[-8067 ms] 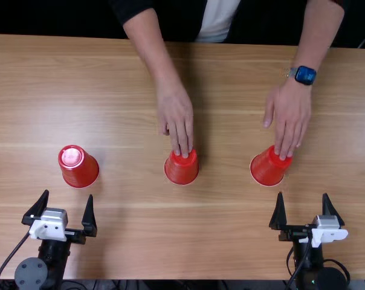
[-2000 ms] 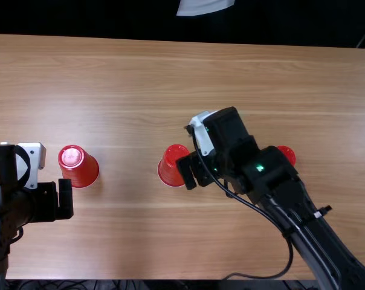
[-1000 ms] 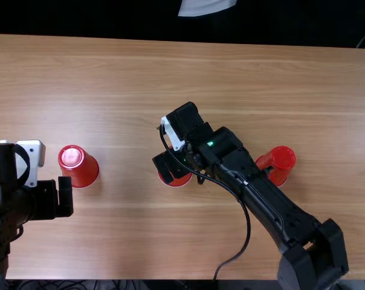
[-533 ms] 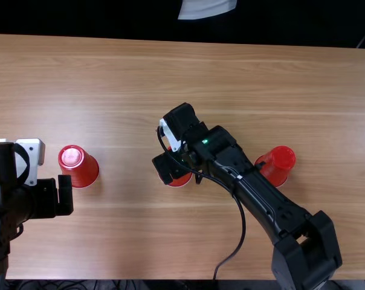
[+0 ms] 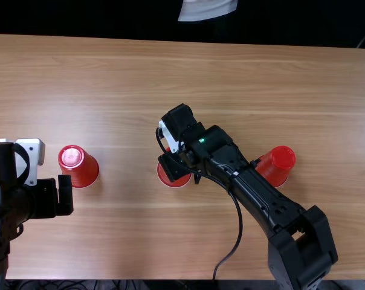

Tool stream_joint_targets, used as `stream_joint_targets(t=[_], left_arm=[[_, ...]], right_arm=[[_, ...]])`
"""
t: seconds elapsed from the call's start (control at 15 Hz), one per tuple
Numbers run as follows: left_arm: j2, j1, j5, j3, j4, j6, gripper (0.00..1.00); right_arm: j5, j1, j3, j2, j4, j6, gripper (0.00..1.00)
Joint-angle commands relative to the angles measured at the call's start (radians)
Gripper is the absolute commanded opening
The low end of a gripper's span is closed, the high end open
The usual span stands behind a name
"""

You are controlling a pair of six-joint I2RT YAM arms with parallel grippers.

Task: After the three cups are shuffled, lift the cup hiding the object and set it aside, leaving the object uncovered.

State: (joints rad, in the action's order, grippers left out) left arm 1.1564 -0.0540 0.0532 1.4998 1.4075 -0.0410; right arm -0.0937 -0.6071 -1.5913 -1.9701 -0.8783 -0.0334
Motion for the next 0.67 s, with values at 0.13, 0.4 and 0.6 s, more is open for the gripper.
stream_joint_targets(t=[0.13, 0.4, 0.6], left_arm=[[0.006, 0.003, 0.000, -0.001, -0.003, -0.005, 1.00], [0.006, 0.003, 0.004, -0.001, -0.003, -0.005, 1.00], [0.006, 0.003, 0.002, -0.004, -0.003, -0.003, 1.00]], right_arm=[[0.002, -0.010, -0.032, 0.079, -0.001, -0.013, 0.14], [0.000, 0.015, -0.070, 0.162, -0.004, -0.013, 0.15], [0.002, 0.122, -0.059, 0.270, -0.014, -0.009, 0.15]])
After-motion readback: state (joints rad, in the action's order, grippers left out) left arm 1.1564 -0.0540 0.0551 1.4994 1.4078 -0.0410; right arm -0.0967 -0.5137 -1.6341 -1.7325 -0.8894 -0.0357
